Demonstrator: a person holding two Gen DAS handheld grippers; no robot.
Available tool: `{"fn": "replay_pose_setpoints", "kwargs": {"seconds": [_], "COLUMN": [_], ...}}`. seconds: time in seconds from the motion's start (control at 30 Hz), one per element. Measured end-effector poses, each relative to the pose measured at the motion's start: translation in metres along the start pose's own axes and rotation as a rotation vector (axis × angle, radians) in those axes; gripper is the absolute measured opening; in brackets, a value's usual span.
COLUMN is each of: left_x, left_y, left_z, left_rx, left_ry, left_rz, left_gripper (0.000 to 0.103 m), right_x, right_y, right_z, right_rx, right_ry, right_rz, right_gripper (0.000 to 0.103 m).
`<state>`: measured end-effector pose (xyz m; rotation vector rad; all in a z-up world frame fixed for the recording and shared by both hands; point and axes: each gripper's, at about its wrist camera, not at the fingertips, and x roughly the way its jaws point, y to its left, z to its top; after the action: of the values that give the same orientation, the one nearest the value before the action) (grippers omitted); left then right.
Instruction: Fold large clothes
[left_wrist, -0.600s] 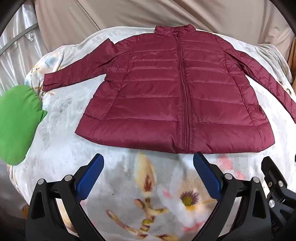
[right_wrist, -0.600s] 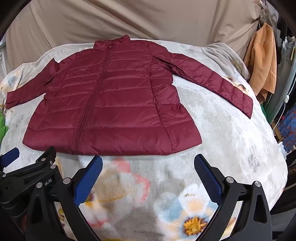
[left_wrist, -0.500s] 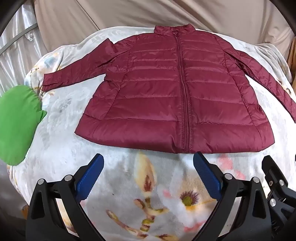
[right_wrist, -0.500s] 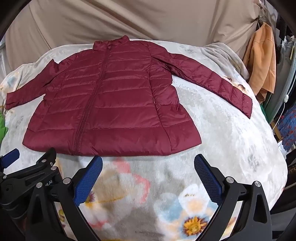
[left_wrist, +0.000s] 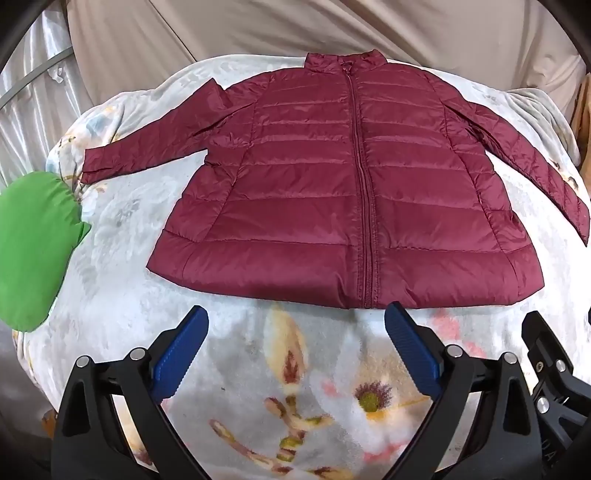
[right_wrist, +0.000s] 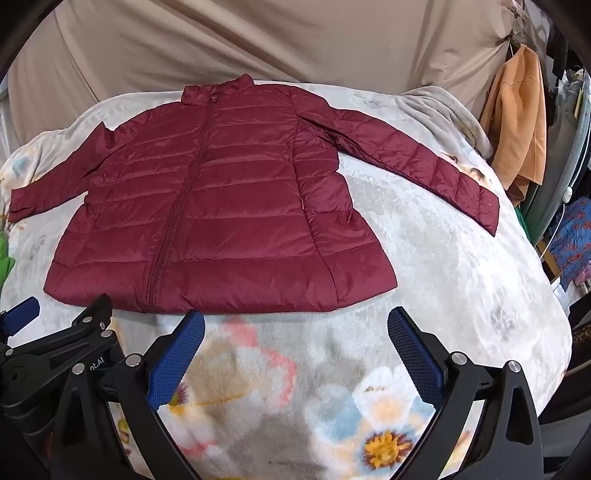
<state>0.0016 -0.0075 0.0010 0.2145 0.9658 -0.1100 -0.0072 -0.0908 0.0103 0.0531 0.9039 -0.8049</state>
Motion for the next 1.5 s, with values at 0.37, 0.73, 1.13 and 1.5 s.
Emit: {"fn": "replay_pose_setpoints", "kwargs": {"seconds": [0.37,0.73,1.13,1.5], "left_x": [-0.0007,-0.0019,-0.0019,-0.0018], "left_y": [0.0020,0.0020,0.0020,0.0024], "left_z": [0.0005,0.0016,0.0016,0.0013], "left_rx": [0.002,0.002,0.003,0.003], "left_ry": [-0.001,-0.004,-0.005,-0.005], "left_rz": [-0.003,-0.001,-0.001,0.000], "left_gripper": [0.094,0.094,0.094,0.093], "right_x": [-0.0005,-0.0004,0.0009,-0.0001], "right_y": [-0.0003,-0.0006,-0.0009,-0.0014], "right_z": [-0.0006,-0.0009,0.0000,-0.0008], "right_rx": [-0.002,-0.003,-0.003,0.001], "right_ry": [-0.001,-0.002,-0.001,0.004], "right_rz": [-0.003,-0.004,-0.003,-0.001], "right_gripper": [0.098,0.098,0.098,0.098]}}
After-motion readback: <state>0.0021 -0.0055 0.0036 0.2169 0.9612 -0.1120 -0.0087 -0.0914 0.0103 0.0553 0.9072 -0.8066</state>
